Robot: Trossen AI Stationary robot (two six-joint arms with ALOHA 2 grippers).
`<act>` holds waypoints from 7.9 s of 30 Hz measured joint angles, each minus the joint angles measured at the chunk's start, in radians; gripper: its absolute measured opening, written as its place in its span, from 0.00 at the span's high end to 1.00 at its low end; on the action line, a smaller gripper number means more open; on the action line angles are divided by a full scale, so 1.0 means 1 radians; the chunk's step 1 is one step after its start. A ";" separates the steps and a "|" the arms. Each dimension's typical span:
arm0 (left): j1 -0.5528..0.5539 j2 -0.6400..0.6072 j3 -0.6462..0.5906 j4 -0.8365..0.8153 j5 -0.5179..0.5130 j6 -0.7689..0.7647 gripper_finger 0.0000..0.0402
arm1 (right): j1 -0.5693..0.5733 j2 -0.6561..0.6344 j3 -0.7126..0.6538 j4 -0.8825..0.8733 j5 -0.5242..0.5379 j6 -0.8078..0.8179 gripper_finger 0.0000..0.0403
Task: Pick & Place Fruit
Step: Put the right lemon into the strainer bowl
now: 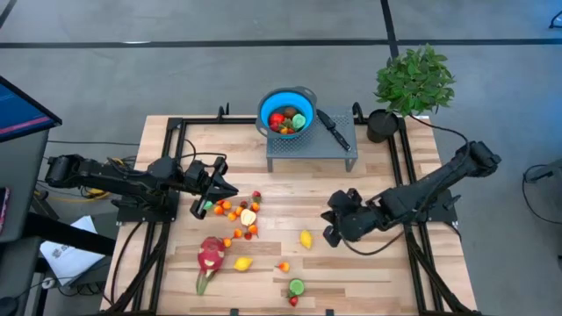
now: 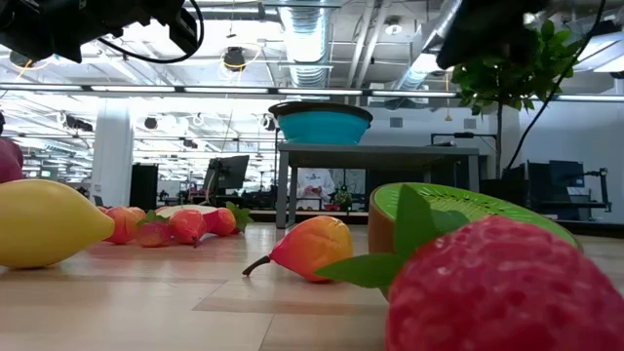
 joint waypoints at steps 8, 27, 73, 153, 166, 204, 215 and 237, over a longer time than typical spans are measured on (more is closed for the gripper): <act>0.000 0.000 0.000 0.000 0.000 0.000 0.94 | 0.051 0.008 0.000 -0.041 0.030 0.043 1.00; 0.000 0.000 0.000 0.000 0.000 0.000 0.94 | 0.021 0.018 0.000 0.017 -0.074 0.032 1.00; 0.001 0.000 0.000 -0.001 0.000 0.000 0.94 | -0.049 0.437 0.000 0.257 -0.191 0.289 0.21; 0.001 0.000 0.000 -0.001 0.000 0.000 0.94 | -0.076 0.497 0.044 0.188 -0.286 -0.033 0.29; 0.001 0.000 0.000 -0.001 0.000 0.000 0.94 | -0.076 0.495 0.077 0.191 -0.303 -0.231 0.29; 0.001 0.000 0.000 -0.001 0.000 0.000 0.94 | -0.087 0.495 0.058 0.270 -0.366 -0.417 0.29; 0.001 0.000 0.000 -0.001 0.000 0.000 0.94 | -0.086 0.496 0.006 0.348 -0.365 -0.384 0.29; 0.001 0.000 0.000 -0.001 0.000 0.000 0.94 | -0.087 0.495 0.006 0.342 -0.366 -0.361 0.50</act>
